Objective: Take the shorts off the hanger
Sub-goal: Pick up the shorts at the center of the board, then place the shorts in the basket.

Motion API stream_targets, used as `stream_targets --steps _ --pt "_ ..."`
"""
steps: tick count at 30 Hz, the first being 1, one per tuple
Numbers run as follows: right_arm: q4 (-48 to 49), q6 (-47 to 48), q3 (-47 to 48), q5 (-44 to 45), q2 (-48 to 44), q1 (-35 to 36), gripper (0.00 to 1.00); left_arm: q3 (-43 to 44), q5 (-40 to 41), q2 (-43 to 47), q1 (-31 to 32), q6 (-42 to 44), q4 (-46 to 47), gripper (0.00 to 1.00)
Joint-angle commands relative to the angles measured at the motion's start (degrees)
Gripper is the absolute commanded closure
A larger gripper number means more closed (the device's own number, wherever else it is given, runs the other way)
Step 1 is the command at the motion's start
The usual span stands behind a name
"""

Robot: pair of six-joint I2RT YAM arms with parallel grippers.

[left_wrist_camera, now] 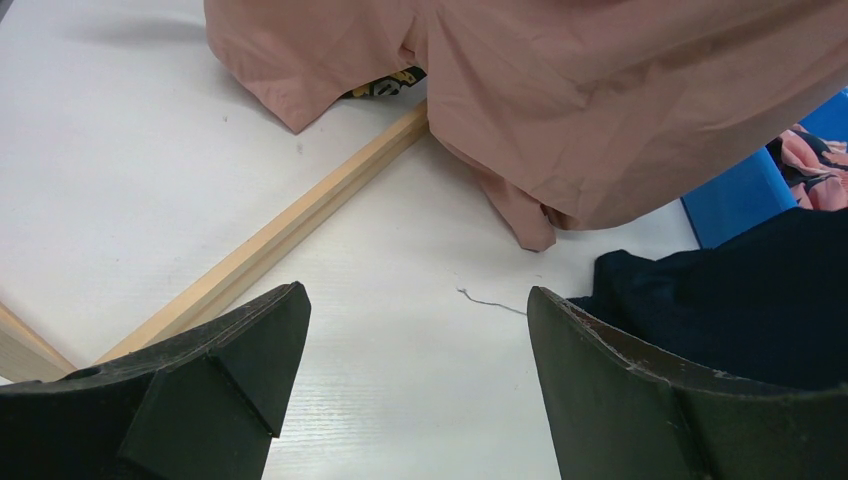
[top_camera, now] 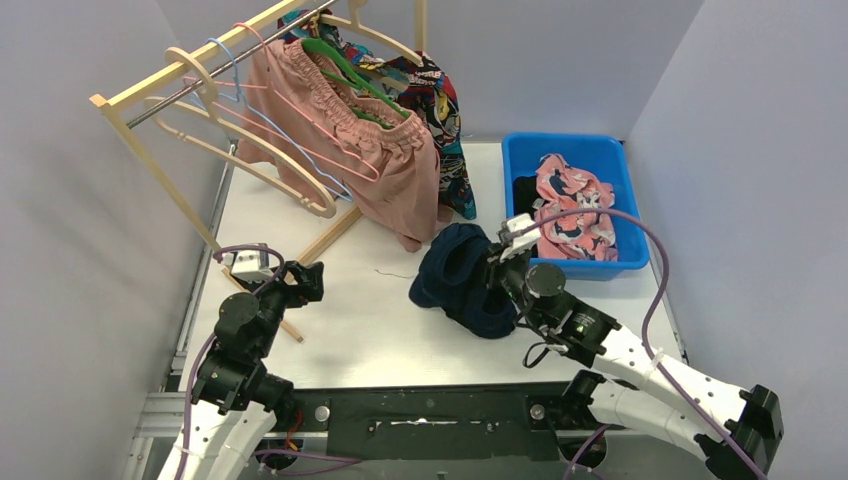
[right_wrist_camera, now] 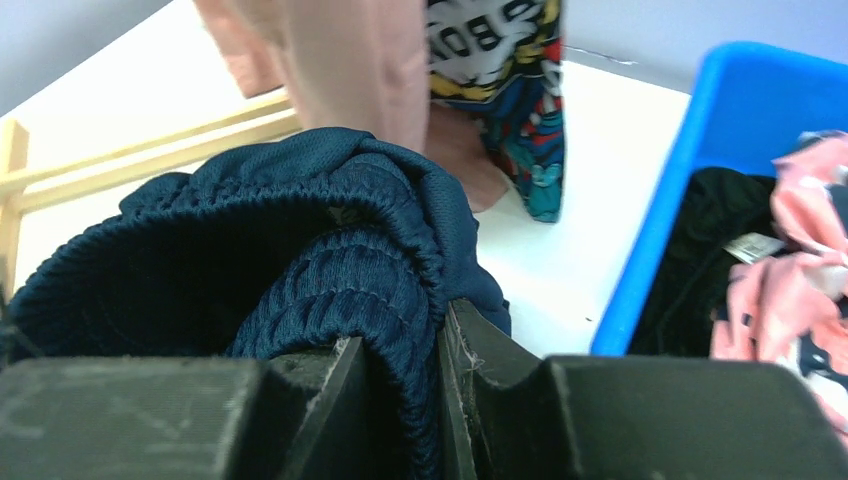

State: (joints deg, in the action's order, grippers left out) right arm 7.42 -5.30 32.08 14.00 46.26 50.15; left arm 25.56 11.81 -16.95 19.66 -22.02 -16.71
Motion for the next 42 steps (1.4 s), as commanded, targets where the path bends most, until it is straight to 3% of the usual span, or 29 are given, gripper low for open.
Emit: stream_targets --steps 1,13,18,21,32,42 --pt "-5.2 -10.01 9.07 11.04 0.88 -2.0 1.0 1.95 -0.38 -0.01 -0.15 0.05 2.91 0.2" --pt "-12.86 -24.85 14.49 13.74 -0.39 -9.77 1.0 1.88 -0.29 0.4 -0.15 0.05 2.82 0.2" --pt "-15.31 -17.99 22.8 12.88 1.64 -13.05 1.0 1.77 -1.09 0.27 -0.15 0.14 3.16 0.2" --pt "-19.42 -11.1 32.96 17.84 6.04 -14.26 1.0 1.77 -1.35 0.17 -0.15 0.14 3.2 0.2" --pt "-24.64 9.86 65.35 22.72 22.91 -19.68 1.0 1.89 -2.13 -2.9 -0.32 0.8 4.05 0.2" --pt "-27.86 11.4 87.97 13.38 39.03 -34.47 1.0 1.78 -0.04 -1.88 -0.24 0.67 3.0 0.2"
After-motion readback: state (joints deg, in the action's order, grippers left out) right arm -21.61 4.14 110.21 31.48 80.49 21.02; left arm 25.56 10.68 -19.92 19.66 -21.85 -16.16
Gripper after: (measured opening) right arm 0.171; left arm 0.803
